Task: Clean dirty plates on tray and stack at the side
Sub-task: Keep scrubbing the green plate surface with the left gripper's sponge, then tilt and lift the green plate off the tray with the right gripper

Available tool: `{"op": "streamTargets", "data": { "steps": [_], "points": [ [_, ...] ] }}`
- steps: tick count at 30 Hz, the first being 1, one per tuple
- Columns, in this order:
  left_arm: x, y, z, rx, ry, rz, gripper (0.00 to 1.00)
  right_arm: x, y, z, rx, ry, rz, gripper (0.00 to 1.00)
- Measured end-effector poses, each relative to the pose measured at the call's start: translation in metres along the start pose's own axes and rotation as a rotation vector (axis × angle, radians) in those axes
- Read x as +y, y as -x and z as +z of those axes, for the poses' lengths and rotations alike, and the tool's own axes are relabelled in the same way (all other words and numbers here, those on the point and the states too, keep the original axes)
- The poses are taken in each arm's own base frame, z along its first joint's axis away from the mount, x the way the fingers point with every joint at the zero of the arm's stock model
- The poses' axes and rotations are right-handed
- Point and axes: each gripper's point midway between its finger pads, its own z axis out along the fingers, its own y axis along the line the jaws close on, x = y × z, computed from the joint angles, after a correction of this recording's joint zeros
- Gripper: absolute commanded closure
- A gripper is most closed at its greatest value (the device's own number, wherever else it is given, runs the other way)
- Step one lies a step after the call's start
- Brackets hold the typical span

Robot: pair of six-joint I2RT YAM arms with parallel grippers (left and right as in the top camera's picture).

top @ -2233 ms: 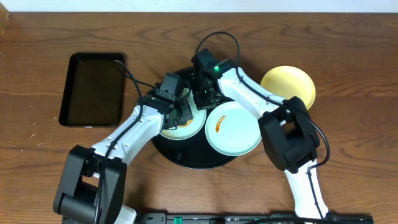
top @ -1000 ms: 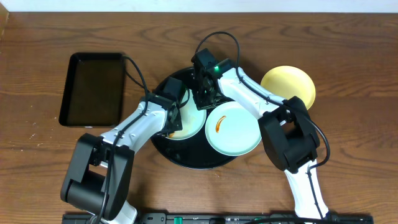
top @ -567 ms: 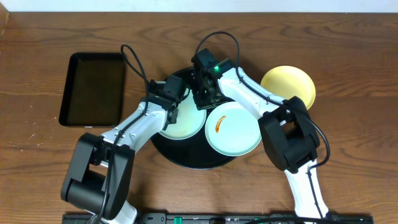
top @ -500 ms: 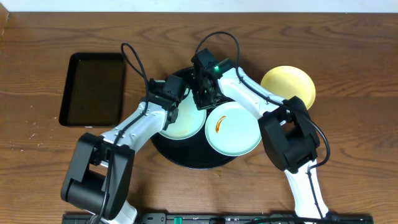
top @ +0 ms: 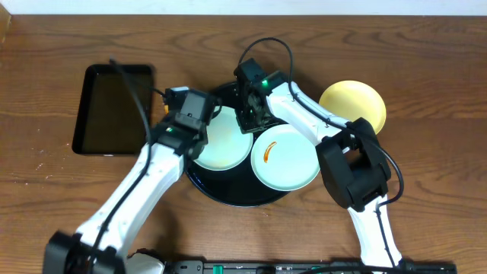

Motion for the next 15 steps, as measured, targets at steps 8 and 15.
{"op": "streamTargets", "data": {
  "steps": [8, 15],
  "points": [
    [-0.033, -0.022, -0.007, 0.121, -0.203, -0.002, 0.92, -0.005, 0.038, -0.051, -0.103, -0.114, -0.044, 0.99],
    [-0.041, -0.027, -0.008, 0.152, -0.248, -0.003, 0.92, -0.029, 0.058, -0.106, -0.182, -0.317, -0.065, 0.99]
  ]
}}
